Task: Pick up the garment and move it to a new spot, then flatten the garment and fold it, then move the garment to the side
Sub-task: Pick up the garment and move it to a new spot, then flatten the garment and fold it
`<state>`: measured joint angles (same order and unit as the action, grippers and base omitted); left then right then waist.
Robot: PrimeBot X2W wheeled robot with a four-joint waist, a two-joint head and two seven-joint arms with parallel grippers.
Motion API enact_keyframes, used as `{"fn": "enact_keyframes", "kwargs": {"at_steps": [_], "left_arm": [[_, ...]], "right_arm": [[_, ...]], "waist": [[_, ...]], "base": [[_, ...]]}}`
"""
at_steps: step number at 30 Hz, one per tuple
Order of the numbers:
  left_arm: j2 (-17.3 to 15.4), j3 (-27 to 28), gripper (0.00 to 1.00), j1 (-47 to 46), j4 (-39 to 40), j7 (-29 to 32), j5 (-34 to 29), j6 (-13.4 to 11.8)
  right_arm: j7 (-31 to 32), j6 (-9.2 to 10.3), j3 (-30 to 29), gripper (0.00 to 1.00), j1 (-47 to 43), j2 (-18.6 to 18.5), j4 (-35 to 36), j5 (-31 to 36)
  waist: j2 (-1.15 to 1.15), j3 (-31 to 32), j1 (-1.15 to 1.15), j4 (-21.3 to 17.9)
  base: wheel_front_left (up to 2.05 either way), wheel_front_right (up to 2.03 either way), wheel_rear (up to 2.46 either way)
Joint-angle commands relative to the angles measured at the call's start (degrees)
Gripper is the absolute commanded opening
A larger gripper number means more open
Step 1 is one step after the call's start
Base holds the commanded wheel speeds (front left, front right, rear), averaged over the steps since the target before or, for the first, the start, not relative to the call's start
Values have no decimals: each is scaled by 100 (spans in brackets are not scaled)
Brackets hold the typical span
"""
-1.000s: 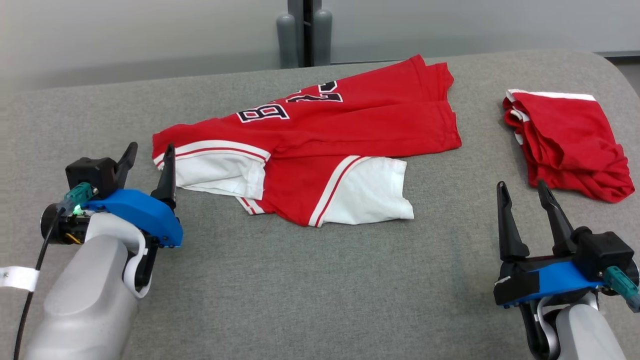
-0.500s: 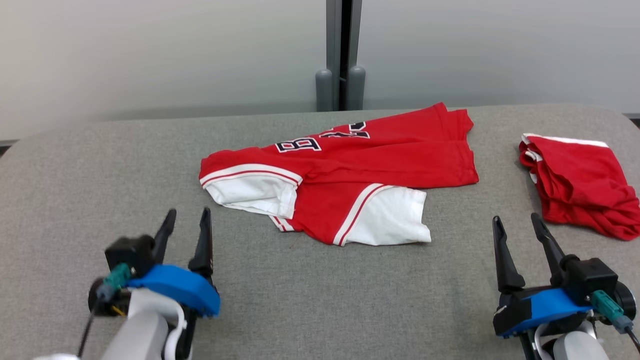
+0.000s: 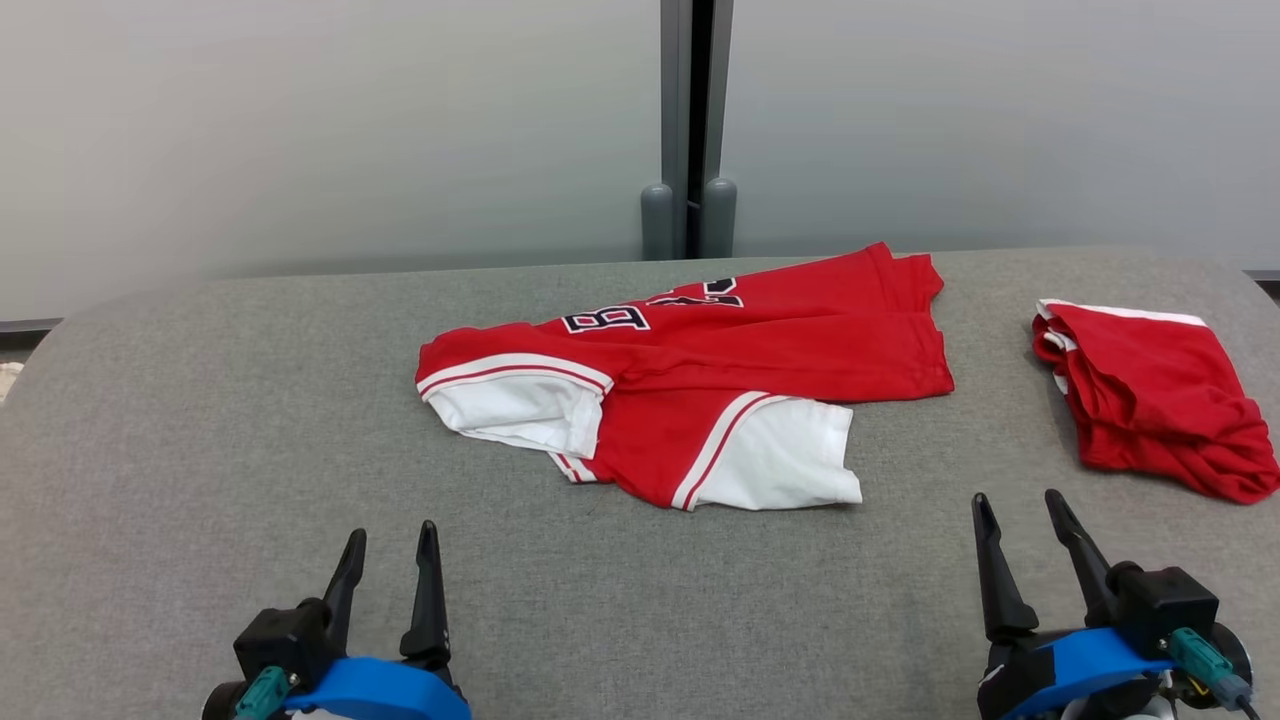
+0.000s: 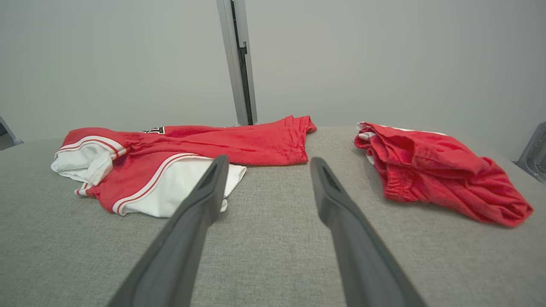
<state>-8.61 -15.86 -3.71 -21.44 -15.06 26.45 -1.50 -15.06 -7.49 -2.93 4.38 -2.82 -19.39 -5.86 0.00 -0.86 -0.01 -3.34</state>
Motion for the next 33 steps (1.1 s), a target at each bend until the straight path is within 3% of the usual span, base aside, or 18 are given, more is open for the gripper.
{"fn": "enact_keyframes", "kwargs": {"at_steps": [1, 23, 33], "left_arm": [[28, 28, 100, 60, 56, -15, -76, -19], [233, 390, 100, 207, 123, -16, -550, 118], [134, 330, 100, -420, -114, 36, -729, 219]], "right_arm": [[-16, 0, 35, 100, -47, -14, -20, -38], [-16, 0, 187, 100, 95, -15, -280, -56], [-16, 0, 243, 100, 285, -15, -169, -8]], "waist": [[0, 9, 1, 10], [0, -26, 1, 77], [0, -417, 1, -6]], "base": [[0, 0, 0], [0, 0, 0], [0, 0, 0]]}}
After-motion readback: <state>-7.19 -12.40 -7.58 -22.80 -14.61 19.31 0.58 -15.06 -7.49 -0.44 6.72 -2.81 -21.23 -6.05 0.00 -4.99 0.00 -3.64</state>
